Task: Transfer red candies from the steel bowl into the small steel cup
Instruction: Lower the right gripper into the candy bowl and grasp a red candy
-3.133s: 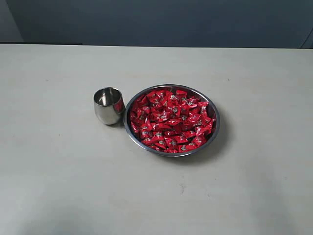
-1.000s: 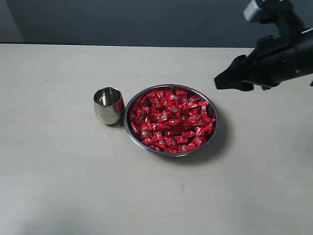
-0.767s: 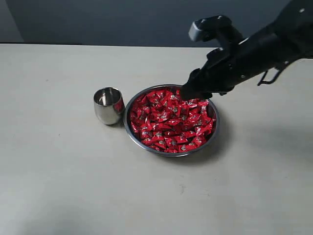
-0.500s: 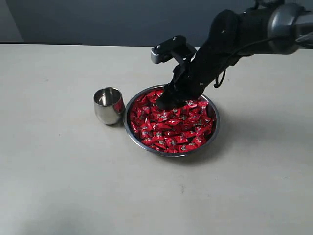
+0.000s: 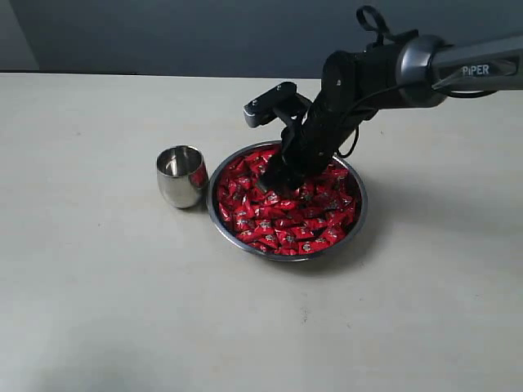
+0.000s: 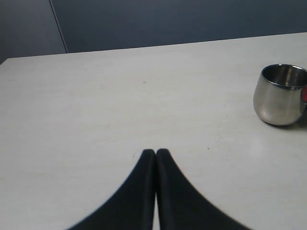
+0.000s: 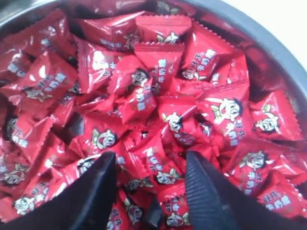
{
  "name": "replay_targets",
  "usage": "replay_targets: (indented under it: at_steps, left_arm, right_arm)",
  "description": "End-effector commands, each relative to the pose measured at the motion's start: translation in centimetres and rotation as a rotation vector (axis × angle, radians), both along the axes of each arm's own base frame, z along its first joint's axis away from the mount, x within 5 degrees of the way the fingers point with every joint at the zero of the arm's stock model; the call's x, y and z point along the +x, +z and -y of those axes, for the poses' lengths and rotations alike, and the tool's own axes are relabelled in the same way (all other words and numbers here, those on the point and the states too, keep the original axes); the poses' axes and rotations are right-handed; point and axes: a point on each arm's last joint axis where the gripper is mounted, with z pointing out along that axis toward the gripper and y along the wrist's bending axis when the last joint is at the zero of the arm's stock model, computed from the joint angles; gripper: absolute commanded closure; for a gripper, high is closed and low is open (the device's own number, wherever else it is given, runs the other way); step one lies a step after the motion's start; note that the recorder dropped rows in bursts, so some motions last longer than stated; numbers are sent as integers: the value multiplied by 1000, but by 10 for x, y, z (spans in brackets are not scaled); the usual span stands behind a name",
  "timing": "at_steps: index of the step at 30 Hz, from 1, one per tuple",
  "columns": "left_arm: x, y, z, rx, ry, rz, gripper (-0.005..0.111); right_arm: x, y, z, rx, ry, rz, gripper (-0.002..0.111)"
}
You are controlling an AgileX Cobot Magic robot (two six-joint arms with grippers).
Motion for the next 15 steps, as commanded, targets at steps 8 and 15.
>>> replay_targets:
  at_steps: [8, 15]
  left_arm:
    - [0, 3, 0, 1, -5, 18, 106]
    - [0, 3, 0, 1, -5, 18, 106]
  right_arm:
    - [4, 10, -3, 9, 7, 34, 109]
    - [-1, 42, -2, 43, 9, 37, 109]
